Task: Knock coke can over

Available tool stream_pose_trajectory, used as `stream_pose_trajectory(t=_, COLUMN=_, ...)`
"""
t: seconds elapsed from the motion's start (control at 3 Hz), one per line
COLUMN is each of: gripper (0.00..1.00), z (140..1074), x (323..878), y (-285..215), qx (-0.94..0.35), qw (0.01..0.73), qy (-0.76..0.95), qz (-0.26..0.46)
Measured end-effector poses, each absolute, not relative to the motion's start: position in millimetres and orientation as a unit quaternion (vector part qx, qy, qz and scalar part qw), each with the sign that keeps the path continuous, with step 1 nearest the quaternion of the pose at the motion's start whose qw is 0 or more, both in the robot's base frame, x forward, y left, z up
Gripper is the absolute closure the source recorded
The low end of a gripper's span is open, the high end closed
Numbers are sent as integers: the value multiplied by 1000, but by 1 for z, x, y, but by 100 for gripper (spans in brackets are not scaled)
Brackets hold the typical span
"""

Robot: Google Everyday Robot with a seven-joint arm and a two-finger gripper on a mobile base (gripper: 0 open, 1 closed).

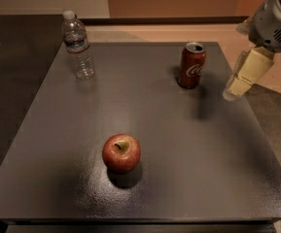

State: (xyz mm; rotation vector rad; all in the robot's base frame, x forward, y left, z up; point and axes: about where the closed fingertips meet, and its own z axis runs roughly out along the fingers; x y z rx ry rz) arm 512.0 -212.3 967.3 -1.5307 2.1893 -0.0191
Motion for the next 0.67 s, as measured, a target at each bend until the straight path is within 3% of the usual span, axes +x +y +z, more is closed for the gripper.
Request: stream_pose_trajectory(t=0.67, gripper=0, z=949, x=570, y=-215, qx=-531, qw=271, qy=802, qz=36)
